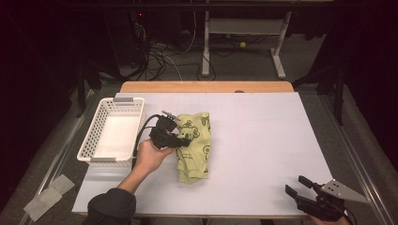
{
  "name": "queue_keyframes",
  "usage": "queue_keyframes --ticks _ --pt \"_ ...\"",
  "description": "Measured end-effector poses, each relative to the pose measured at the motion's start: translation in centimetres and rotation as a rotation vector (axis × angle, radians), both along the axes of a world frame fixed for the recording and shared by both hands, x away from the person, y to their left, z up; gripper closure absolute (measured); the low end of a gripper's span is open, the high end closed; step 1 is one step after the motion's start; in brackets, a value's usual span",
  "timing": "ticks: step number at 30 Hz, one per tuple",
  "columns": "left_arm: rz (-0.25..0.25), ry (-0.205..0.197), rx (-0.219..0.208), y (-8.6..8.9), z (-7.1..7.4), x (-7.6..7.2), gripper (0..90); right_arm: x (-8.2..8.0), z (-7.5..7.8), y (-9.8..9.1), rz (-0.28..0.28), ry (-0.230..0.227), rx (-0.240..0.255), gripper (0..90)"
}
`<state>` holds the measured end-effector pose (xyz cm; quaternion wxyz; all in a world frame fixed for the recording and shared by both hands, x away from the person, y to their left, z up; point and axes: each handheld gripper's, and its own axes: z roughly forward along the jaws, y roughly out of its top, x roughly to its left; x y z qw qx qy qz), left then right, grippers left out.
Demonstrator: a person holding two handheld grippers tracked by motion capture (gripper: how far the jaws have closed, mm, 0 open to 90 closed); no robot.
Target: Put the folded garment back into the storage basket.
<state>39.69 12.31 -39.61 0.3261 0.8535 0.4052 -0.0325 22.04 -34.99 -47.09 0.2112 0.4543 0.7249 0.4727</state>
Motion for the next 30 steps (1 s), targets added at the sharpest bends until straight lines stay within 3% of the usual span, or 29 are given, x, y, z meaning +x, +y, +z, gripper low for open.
queue_keyframes --ticks 30 --pt "0.040 -0.012 -0.028 3.1 2.1 -0.4 65.7 0.0 0.0 0.0 -0.001 -0.001 -0.005 33.3"
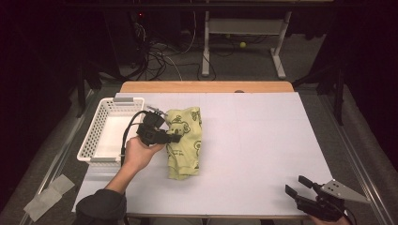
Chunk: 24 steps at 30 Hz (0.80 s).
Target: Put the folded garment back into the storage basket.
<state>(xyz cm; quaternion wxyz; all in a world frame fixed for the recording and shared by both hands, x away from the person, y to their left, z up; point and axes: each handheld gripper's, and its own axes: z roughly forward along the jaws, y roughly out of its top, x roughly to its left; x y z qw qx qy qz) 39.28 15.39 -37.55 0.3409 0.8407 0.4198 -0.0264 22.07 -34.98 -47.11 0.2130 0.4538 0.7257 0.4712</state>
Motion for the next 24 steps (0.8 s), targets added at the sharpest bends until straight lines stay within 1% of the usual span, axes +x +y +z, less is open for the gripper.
queue_keyframes --ticks 3,17,24 --pt "0.005 -0.001 -0.009 0.4 0.2 -0.1 65.7 0.0 0.0 0.0 -0.001 0.001 0.002 33.3" --pt "0.028 -0.012 -0.021 2.0 1.4 -0.4 65.6 0.0 0.0 0.1 0.001 0.002 -0.005 33.3" --pt "0.030 -0.015 -0.026 2.6 1.9 -0.6 65.6 0.0 0.0 0.1 0.001 0.001 -0.004 33.3"
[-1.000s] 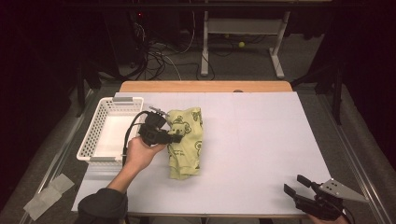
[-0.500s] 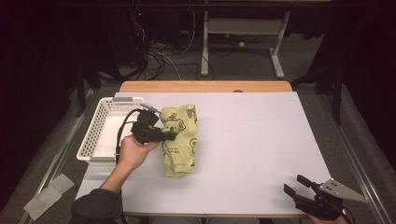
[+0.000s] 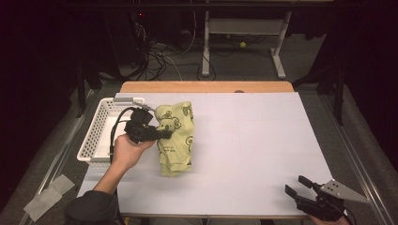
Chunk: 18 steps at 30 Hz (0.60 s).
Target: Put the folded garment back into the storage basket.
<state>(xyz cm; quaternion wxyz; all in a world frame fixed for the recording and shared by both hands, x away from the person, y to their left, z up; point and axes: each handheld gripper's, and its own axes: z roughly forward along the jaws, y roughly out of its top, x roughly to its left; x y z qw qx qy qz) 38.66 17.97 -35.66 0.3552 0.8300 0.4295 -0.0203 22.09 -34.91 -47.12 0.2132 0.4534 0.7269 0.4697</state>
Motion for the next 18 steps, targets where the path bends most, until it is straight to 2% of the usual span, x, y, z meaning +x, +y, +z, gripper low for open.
queue_keyframes --ticks 18 --pt "0.036 -0.019 -0.031 2.2 1.4 -0.3 65.6 0.0 0.0 0.0 -0.003 -0.001 0.000 33.3"
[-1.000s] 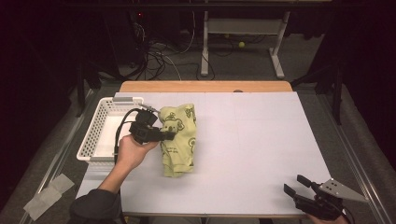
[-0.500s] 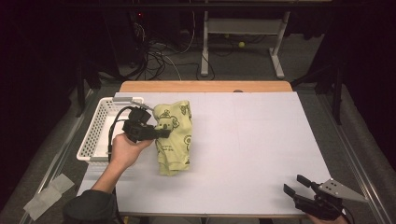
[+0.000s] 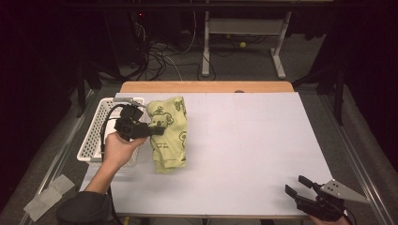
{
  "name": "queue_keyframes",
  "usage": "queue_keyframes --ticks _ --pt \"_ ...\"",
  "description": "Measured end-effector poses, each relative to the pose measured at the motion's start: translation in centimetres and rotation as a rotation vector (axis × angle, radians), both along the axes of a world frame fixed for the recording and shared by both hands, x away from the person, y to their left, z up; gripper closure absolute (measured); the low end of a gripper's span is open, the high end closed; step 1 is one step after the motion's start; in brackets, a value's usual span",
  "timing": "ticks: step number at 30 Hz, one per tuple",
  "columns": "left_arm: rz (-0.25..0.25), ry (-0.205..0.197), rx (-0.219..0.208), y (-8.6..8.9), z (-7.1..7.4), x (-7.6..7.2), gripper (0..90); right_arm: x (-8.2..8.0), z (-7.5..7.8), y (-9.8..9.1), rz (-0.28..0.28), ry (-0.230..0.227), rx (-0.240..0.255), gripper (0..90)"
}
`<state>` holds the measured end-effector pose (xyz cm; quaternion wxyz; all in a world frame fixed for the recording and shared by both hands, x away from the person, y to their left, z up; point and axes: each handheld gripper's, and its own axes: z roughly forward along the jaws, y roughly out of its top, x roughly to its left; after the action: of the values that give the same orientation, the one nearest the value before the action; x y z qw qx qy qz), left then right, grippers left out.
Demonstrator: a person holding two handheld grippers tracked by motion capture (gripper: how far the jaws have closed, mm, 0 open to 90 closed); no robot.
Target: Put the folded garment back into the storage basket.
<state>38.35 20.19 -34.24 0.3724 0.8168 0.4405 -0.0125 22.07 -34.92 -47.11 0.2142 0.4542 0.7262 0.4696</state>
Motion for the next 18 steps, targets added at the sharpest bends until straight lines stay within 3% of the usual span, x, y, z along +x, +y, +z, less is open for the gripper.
queue_keyframes --ticks 18 --pt "0.054 -0.006 -0.010 3.0 1.2 0.0 65.6 0.0 0.0 0.0 -0.002 0.000 -0.001 33.3"
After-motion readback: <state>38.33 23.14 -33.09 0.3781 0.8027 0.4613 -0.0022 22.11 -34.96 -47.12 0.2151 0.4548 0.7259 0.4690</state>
